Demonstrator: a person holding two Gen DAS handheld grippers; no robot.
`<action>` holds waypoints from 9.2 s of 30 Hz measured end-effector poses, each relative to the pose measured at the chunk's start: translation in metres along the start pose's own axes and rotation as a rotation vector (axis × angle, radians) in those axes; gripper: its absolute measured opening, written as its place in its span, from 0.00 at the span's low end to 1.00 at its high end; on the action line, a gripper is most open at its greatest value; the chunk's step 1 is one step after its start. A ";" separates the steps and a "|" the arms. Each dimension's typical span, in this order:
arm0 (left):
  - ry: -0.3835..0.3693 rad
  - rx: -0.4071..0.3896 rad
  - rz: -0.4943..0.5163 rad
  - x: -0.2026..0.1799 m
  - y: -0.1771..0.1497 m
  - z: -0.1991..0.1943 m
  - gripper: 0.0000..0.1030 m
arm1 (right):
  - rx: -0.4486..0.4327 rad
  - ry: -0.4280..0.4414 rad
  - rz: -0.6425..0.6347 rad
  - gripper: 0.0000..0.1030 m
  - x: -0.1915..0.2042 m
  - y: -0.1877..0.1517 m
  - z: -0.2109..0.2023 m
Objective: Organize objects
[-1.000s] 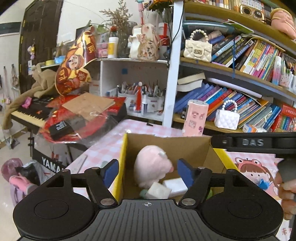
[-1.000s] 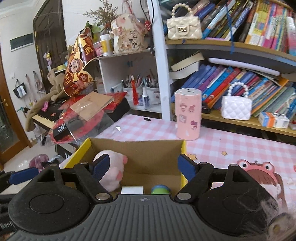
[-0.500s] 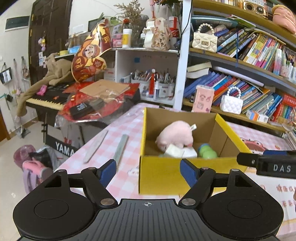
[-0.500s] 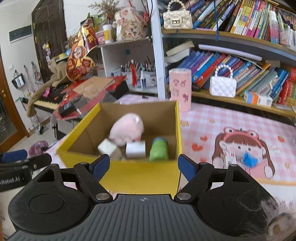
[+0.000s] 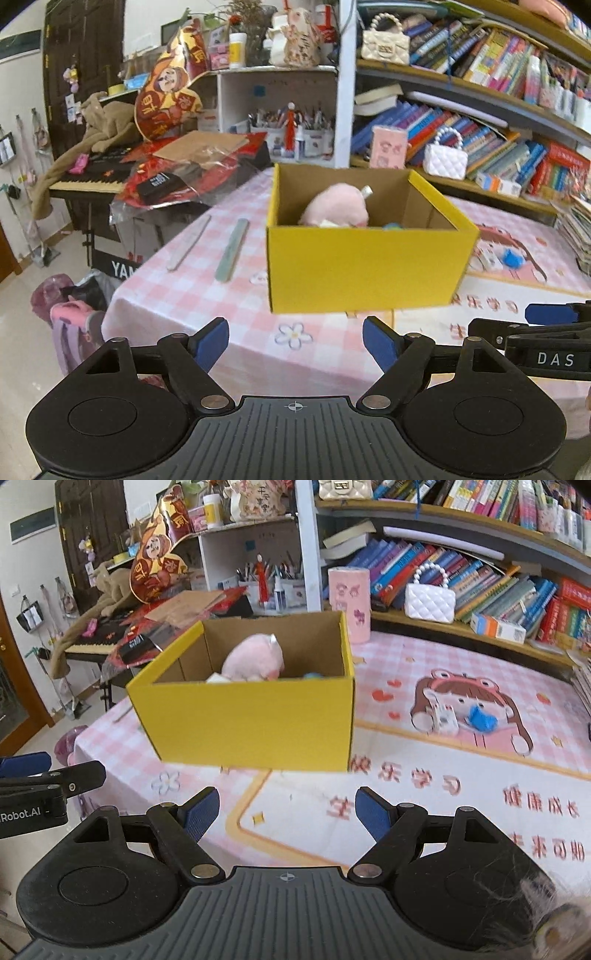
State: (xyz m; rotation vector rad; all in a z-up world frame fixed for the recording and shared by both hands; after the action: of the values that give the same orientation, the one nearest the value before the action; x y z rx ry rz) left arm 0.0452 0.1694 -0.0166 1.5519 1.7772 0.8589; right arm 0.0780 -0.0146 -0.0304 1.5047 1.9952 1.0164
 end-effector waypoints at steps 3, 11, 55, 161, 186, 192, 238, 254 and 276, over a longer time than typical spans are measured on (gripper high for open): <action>-0.026 0.016 0.018 -0.006 -0.007 -0.002 0.80 | 0.009 -0.016 0.003 0.77 -0.002 -0.010 -0.006; -0.110 0.051 0.083 -0.033 -0.024 -0.004 0.80 | 0.032 -0.079 0.037 0.77 -0.014 -0.035 -0.023; -0.361 0.144 0.317 -0.245 -0.004 0.063 0.81 | 0.135 -0.351 0.261 0.77 -0.218 -0.051 -0.043; -0.283 0.196 0.139 -0.200 -0.008 0.069 0.27 | 0.140 -0.100 0.089 0.26 -0.187 -0.018 -0.002; -0.220 0.140 0.105 -0.065 -0.032 0.009 0.27 | 0.103 -0.017 0.034 0.26 -0.030 -0.041 -0.019; -0.189 0.098 0.072 -0.039 -0.023 0.002 0.27 | 0.071 -0.001 -0.012 0.26 -0.007 -0.031 -0.017; -0.010 0.077 -0.068 -0.038 0.084 0.151 0.28 | 0.071 0.119 -0.357 0.27 -0.012 0.116 0.156; -0.062 0.012 -0.045 -0.042 0.089 0.127 0.46 | 0.052 0.088 -0.309 0.34 -0.018 0.118 0.141; -0.154 0.027 0.031 -0.064 0.016 0.046 0.66 | -0.022 -0.168 0.055 0.34 -0.040 0.018 0.009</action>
State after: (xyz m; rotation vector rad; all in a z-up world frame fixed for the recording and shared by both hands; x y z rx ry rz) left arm 0.0990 0.1107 -0.0289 1.6214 1.6656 0.7118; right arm 0.1081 -0.0475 -0.0258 1.5861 1.8307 0.8991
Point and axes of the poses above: each gripper's, at about its wrist camera, not at the fingertips, and z roughly the way its jaws point, x to its left, y to its top, the point moved 3 cm from there along z, roughly the way its jaws point, and after that the axes turned 2 degrees about -z, right-handed, at the moved point
